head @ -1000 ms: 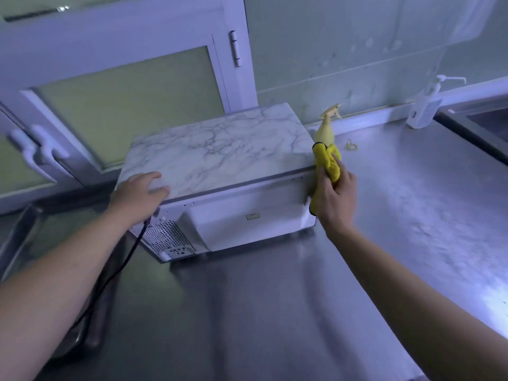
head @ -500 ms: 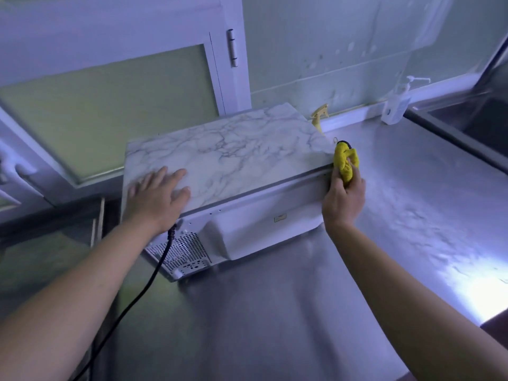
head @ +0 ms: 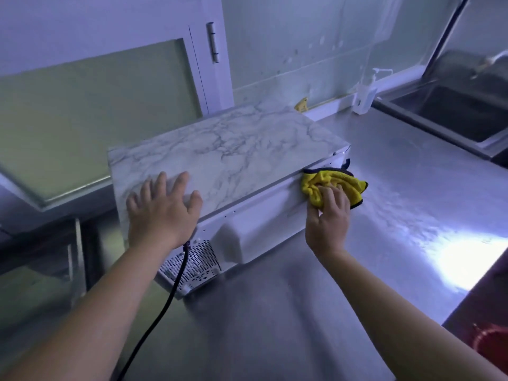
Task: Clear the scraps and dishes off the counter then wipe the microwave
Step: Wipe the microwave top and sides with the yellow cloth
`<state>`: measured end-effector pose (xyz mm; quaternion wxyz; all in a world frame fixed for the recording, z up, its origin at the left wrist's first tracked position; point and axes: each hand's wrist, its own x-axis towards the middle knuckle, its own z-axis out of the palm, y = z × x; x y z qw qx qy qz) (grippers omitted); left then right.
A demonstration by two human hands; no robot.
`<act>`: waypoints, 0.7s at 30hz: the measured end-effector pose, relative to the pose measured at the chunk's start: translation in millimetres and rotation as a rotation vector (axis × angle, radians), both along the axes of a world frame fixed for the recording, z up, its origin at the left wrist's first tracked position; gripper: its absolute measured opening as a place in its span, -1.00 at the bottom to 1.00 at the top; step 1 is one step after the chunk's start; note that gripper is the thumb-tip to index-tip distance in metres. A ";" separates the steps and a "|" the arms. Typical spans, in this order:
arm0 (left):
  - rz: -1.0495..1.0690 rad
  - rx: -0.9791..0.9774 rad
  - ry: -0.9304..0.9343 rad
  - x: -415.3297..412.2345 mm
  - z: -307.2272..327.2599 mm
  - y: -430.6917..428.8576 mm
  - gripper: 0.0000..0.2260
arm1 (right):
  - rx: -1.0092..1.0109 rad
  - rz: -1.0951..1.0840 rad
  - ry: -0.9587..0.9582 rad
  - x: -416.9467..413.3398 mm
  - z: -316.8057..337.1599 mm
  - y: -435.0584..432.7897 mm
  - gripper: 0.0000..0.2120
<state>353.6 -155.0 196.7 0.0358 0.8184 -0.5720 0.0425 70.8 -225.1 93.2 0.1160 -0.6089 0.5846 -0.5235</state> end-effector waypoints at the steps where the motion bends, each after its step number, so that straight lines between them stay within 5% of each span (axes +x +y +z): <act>1: -0.003 -0.003 -0.003 -0.3 -0.4 -0.4 -0.46 | 0.000 -0.015 0.024 2.4 -5.6 3.5 -0.71; 14: 0.017 -0.019 0.007 2.5 -4.5 -1.9 -0.47 | 0.169 -0.272 -0.855 36.9 -13.1 -1.8 -0.85; 18: 0.027 -0.028 0.019 2.4 -2.7 0.0 -0.42 | 0.425 -0.338 -1.112 25.7 -28.6 -13.8 -0.72; 21: 0.033 -0.044 0.014 3.2 -2.6 -0.4 -0.43 | 0.649 -0.286 -1.348 18.4 -43.1 -21.3 -0.84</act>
